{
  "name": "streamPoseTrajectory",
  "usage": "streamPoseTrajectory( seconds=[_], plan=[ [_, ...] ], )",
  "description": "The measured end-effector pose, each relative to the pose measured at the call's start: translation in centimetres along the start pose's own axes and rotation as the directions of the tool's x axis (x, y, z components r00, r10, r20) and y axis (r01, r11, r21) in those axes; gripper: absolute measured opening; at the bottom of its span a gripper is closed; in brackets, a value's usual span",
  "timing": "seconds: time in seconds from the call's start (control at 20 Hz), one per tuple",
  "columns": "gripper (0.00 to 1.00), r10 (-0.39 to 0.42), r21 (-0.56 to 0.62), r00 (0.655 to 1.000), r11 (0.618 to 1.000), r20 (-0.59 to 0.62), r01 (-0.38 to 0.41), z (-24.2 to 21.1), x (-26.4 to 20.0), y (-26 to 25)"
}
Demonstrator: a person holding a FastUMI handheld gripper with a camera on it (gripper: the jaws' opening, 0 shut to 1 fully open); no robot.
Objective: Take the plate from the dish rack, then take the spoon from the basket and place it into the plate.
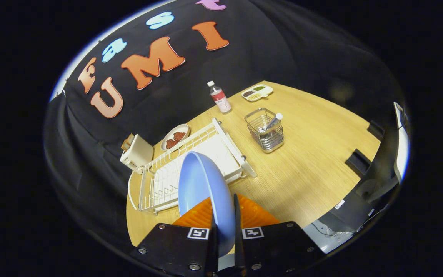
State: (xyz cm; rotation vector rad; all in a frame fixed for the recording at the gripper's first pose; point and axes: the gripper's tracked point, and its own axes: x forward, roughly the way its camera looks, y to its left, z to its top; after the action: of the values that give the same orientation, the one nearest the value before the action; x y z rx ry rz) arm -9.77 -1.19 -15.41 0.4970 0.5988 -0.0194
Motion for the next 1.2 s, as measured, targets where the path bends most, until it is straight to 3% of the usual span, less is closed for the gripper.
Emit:
streamPoseTrajectory(
  seconds=[0.6,0.8,1.0,1.1,1.2],
  plan=[
    [0.17,0.007,0.098,0.989,0.995,-0.150,0.008,-6.4,4.6,-3.7],
    [0.17,0.047,0.152,0.983,0.988,-0.176,-0.020,-7.3,5.5,-3.3],
    [0.26,0.009,0.121,0.984,0.993,-0.178,0.013,-7.1,5.6,-4.3],
    [0.39,0.006,0.116,0.985,0.993,-0.172,0.014,-6.2,5.3,-4.5],
    [0.45,-0.015,0.090,0.987,0.996,-0.159,0.029,-5.2,5.1,-4.9]
  ],
)
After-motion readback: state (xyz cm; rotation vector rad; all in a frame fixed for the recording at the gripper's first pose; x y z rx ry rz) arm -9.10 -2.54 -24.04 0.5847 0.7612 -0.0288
